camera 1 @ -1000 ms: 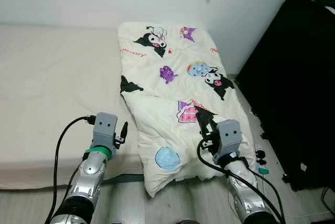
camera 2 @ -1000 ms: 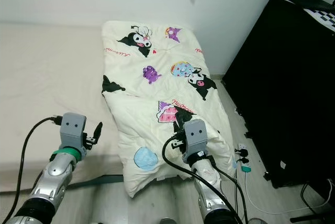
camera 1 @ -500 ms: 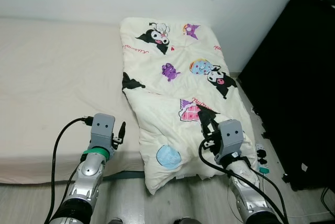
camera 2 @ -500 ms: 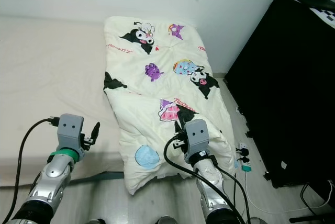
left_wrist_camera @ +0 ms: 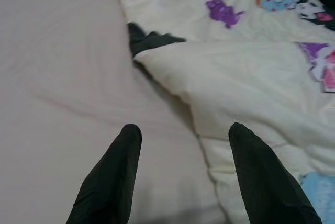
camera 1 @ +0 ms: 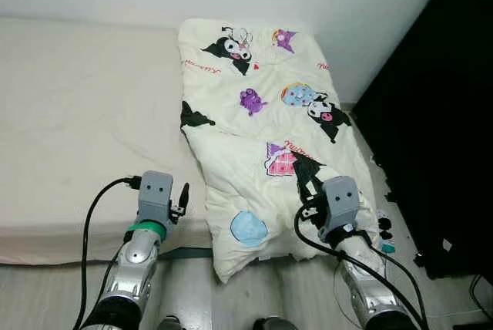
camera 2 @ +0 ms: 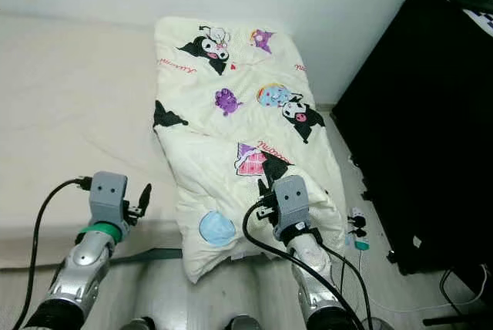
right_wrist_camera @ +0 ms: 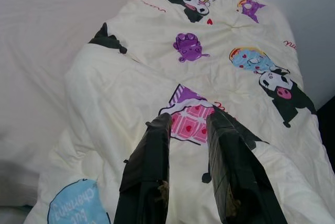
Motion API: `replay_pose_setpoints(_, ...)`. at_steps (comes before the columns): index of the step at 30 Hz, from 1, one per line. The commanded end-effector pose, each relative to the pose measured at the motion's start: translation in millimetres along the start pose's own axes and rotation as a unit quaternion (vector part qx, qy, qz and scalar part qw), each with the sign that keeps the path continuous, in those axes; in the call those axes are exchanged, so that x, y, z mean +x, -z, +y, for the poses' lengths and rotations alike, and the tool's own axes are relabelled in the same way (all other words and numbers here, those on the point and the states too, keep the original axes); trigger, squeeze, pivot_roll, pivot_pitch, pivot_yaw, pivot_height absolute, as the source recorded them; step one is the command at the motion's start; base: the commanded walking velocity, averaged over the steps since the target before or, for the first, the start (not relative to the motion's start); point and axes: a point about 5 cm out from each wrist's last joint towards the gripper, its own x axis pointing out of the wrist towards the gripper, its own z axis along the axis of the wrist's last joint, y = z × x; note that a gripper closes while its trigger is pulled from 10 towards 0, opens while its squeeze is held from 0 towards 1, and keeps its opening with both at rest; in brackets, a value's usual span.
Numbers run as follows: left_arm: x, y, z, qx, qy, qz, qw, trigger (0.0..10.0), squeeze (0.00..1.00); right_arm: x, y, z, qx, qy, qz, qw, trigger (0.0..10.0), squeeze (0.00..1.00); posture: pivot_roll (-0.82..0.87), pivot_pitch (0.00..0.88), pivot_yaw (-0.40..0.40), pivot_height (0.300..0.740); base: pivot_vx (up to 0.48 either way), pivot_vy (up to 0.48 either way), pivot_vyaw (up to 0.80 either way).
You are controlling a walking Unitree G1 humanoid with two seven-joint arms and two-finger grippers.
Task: Clean up the room
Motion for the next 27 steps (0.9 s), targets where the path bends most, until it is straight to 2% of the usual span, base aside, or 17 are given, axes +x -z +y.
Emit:
replay_pose_setpoints(1, -2.4, 6.8, -5.1, 0.004, 0.011, 0.015, 1.0, 10.0, 0.0, -6.7, 5.7, -4.0, -0.002, 0.006, 0.012, 1.0, 10.0, 0.0, -0.05, 0.098, -0.091, 0.74, 0.0, 0.0, 0.0)
replay_pose_setpoints(13, 0.0, 5.5, -6.8, 0.012, 0.018, 0.016, 1.0, 10.0, 0.0, 1.6, 4.6, 1.1, 0.005, 0.005, 0.011, 1.0, 10.0, 0.0, -0.03, 0.078, -0.075, 0.74, 0.0, 0.0, 0.0)
replay_pose_setpoints(27, 1.3, 5.5, -6.5, 0.019, 0.024, 0.019, 0.999, 10.0, 0.0, 0.7, 6.1, 0.6, 0.008, 0.014, 0.013, 1.0, 10.0, 0.0, -0.03, 0.073, -0.063, 0.74, 0.0, 0.0, 0.0)
